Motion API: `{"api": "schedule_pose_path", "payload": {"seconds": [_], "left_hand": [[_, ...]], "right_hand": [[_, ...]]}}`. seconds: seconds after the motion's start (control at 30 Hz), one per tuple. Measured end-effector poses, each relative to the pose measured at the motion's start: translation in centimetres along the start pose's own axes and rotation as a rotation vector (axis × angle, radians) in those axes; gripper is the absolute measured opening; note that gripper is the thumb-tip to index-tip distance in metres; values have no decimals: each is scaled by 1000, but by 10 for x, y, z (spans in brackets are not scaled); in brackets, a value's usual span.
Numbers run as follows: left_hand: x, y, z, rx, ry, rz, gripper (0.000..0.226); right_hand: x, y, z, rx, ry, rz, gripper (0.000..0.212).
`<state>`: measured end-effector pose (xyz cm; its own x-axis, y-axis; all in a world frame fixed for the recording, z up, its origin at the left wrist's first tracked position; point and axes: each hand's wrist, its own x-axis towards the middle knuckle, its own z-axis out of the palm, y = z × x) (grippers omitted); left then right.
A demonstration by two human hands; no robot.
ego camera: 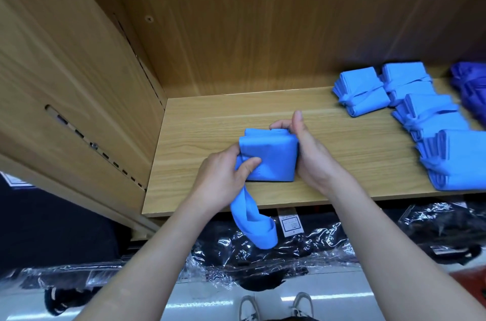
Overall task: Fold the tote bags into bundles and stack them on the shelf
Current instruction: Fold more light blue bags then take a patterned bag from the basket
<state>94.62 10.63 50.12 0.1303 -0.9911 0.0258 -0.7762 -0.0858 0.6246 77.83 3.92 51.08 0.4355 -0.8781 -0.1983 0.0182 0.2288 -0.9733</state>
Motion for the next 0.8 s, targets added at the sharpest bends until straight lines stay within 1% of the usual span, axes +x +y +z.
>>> {"api": "schedule_pose_path", "payload": {"seconds": [0.03,0.07,0.13,0.17,0.23,0.27,0.3,0.33,0.37,0.4,0.43,0.47,0.53,0.6,0.63,0.67,0.7,0.73,0.8], "left_hand": [[0,2,0,-17,15,-19,31],[0,5,0,-33,32,-38,30],[-2,10,2,-68,52,-77,27],[-3,13,2,-106,65,-116,28],[-4,15,2,-200,88,-186,40],[-3,14,2,-201,84,-171,50],[-2,13,0,-198,40,-151,61],[0,13,-1,-246,-26,-131,71],[1,13,-3,-369,-115,-128,76],[1,15,-6,-550,-206,-141,77],[1,15,-8,-713,-276,-148,76],[2,13,-9,-826,-320,-144,72],[2,11,-11,-879,-360,-84,58],[0,14,-13,-823,-327,-46,47],[0,16,-14,-713,-280,-26,44],[-1,17,-13,-561,-228,-8,43],[-3,17,-13,-382,-163,2,41],[-6,19,-13,-269,-95,24,36],[-10,22,-12,-182,-15,145,29]], "right_hand": [[-2,1,4,-80,23,-39,51],[-5,1,10,-145,84,-84,43],[-7,5,21,-179,278,-178,21],[-6,8,25,-171,367,-220,15],[-6,12,30,-170,489,-308,13],[-6,13,31,-183,529,-349,14],[-6,13,32,-199,561,-386,15],[-8,13,33,-216,577,-422,15],[-9,13,36,-231,574,-463,13],[-11,13,38,-251,560,-504,11],[-13,14,38,-273,545,-544,11],[-14,15,38,-299,531,-580,13],[-15,17,36,-348,513,-640,20],[-14,18,32,-400,496,-668,25],[-14,16,29,-438,461,-660,27],[-15,14,25,-490,394,-630,30],[-17,10,21,-554,298,-581,34],[-18,5,16,-645,183,-515,39],[-19,-9,7,-937,-15,-379,61]]}}
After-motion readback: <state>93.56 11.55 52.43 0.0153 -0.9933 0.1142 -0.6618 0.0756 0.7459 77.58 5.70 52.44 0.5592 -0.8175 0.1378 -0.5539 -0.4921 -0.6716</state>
